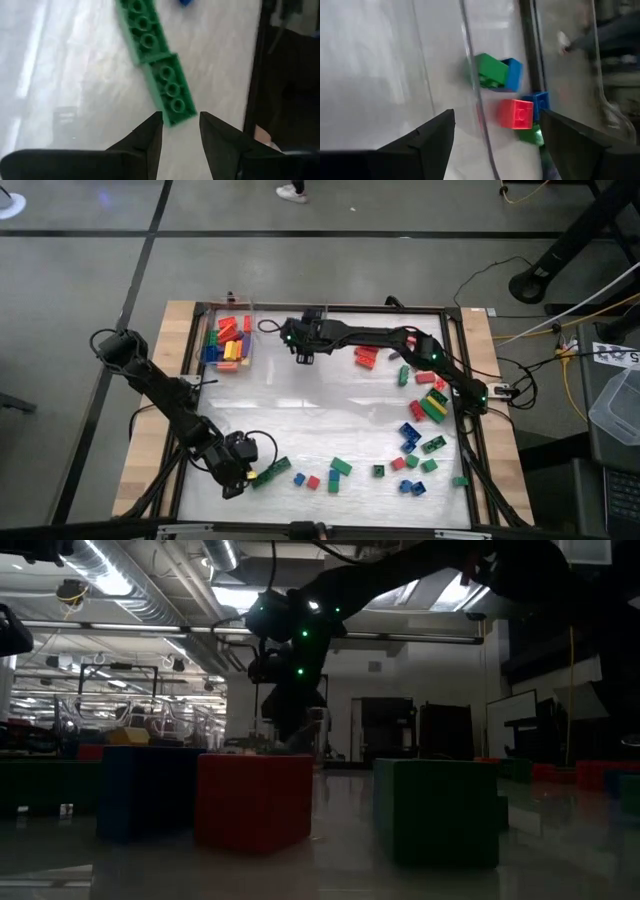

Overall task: Sort blocks by size
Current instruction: Put the large green game piece into the left transparent bin

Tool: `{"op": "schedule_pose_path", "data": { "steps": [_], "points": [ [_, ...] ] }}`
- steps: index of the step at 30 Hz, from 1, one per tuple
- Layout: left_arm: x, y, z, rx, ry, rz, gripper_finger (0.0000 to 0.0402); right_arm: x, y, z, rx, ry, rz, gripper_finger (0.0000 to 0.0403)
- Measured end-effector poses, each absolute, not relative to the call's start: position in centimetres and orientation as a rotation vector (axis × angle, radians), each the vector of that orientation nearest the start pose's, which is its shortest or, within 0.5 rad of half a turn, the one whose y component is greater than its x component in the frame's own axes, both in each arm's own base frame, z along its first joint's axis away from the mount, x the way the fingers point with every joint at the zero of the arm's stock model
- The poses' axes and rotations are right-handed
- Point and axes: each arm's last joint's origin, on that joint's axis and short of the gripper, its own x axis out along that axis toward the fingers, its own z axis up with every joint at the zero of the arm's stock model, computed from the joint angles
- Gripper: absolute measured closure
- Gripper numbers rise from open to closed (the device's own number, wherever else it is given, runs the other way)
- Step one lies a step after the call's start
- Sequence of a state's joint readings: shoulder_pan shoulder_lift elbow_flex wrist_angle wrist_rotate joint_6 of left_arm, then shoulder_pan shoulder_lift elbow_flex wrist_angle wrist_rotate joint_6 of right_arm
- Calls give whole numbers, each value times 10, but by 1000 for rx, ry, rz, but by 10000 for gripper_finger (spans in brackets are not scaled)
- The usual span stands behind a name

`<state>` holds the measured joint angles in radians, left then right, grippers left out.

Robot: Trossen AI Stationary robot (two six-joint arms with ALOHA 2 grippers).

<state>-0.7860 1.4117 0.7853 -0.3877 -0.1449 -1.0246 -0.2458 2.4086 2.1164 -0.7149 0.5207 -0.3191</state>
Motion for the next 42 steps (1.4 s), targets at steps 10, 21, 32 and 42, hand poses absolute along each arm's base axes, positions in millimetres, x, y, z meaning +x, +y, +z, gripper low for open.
{"op": "schedule_pose_path", "data": {
  "steps": [10, 21, 32, 42],
  "points": [
    [191, -183, 184, -460, 1073, -20, 284, 501, -137, 211, -433, 1119, -493, 118],
    [191, -183, 183, -524, 1077, 28, 279, 507, -113, 222, -452, 1094, -445, 118],
    [200, -190, 176, -580, 1039, 19, 178, 503, -76, 217, -512, 1197, -363, 118],
    [207, -200, 152, -507, 1068, 12, 167, 501, -16, 214, -636, 1248, -297, 118]
  ]
}}
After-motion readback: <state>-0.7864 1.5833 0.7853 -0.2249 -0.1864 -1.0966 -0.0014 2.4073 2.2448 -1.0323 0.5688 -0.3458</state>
